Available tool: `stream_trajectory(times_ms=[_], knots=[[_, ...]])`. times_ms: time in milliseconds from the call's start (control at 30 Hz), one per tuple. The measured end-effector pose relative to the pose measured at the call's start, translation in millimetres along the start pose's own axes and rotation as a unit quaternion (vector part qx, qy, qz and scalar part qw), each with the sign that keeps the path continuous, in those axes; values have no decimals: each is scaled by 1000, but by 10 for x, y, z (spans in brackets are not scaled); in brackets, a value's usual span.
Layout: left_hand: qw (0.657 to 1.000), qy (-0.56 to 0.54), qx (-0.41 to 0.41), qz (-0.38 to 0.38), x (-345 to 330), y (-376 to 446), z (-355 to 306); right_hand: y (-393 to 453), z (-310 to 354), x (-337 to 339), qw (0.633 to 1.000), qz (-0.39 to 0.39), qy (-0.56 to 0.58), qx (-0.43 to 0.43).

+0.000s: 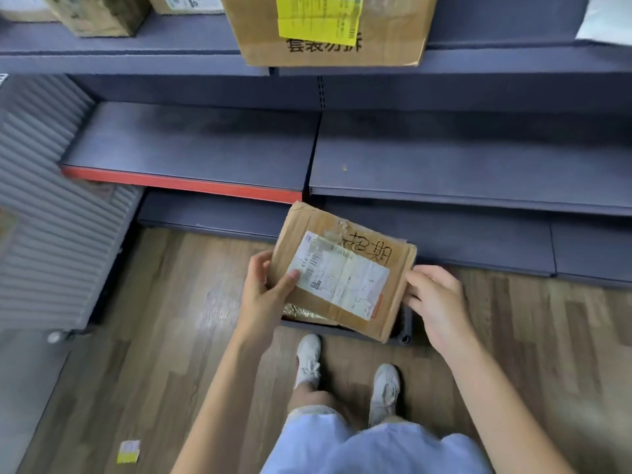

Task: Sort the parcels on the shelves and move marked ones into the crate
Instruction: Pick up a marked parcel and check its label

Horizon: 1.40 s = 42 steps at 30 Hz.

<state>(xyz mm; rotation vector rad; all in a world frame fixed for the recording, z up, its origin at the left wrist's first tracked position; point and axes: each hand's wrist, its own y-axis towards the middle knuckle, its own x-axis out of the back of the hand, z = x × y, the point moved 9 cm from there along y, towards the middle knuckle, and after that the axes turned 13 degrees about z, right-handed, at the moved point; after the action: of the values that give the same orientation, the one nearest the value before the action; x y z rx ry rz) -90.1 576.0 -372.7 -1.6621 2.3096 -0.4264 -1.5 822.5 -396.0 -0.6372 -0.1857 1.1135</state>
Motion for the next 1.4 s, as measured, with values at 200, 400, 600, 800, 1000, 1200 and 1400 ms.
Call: stream_trajectory(times_ms=[200,400,600,800,1000,1200,1400], knots=[[997,-18,20,76,301,590,4,133,-230,-251,998,-46,-15,-36],[989,17,22,143,689,1090,1,442,-401,-590,996,-11,-80,-31],[984,-5,24,178,777,1431,26,771,-585,-964,993,78,-78,-42],[987,-97,84,102,761,1460,754,1003,-1237,-1226,999,21,11,-46],[968,-55,183,162,814,1424,1915,1348,-2050,-1093,989,50,-79,-112],[966,-33,191,171,781,1790,2736,1897,-2714,-950,978,66,-142,-141],[974,13,189,126,982,2328,3579,2615,-3404,-1006,966,92,-174,-164]])
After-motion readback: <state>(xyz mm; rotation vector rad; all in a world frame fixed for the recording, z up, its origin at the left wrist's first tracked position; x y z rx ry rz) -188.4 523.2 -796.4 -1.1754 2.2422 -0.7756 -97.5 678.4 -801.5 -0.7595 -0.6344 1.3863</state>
